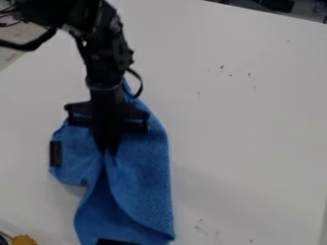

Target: Unfold the cloth from bottom left to topright

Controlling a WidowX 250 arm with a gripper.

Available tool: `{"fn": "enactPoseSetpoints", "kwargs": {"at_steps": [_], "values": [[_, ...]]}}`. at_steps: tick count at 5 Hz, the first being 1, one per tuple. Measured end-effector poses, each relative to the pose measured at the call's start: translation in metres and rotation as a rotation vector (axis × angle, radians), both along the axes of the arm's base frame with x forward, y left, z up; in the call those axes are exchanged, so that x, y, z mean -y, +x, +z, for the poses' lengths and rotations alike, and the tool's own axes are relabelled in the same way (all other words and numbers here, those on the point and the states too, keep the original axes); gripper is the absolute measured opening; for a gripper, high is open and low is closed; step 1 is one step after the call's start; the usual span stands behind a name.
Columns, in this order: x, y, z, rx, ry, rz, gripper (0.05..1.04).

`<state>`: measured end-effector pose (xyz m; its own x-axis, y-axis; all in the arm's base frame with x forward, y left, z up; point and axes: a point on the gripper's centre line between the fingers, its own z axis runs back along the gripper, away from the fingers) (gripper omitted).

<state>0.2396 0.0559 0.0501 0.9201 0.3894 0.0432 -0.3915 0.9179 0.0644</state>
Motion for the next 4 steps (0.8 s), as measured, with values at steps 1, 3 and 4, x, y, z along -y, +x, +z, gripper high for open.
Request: {"fn": "enactPoseSetpoints", "kwargs": {"at_steps": [1, 3, 4], "values": [[0.010, 0.008, 0.012, 0.032, 0.005, 0.036, 0.067], [0.017, 0.003, 0.007, 0.062, -0.020, 0.090, 0.066], [0.012, -0.006, 0.000, 0.064, -0.031, 0.131, 0.091]]}}
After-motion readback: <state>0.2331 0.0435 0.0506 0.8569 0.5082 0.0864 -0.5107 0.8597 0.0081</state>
